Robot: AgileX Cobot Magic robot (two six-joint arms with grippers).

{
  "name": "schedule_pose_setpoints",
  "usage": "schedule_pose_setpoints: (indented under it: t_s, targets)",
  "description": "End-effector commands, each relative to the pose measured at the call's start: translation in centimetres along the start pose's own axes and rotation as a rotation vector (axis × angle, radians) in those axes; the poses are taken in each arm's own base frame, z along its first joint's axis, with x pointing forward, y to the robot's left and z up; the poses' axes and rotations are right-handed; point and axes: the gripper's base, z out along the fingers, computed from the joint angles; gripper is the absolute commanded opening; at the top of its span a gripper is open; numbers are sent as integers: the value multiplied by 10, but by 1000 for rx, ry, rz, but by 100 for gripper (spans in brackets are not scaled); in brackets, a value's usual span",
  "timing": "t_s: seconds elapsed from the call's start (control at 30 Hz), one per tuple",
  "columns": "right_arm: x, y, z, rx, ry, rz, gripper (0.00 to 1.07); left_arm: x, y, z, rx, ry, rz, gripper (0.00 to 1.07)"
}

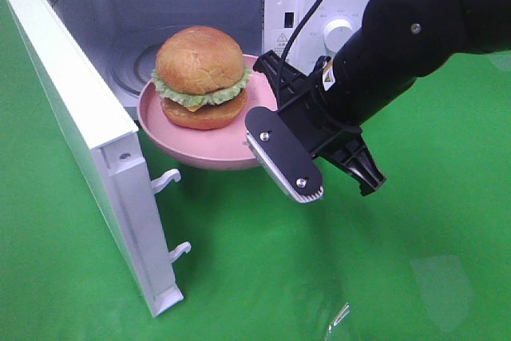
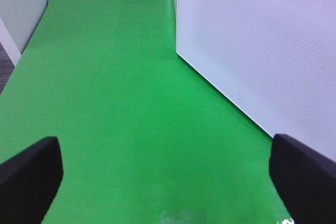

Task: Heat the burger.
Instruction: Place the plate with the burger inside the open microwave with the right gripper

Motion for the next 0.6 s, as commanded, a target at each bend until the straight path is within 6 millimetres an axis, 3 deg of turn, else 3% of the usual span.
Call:
schedule_pose_setpoints:
  t_s: [0.03,0.6]
  targets:
    - [2,-16,-1,61,5,19,0,1,0,-2,7,-24,-3,100]
    - [0,-41,15,31,-2,31,0,1,0,-2,7,-24,-3,100]
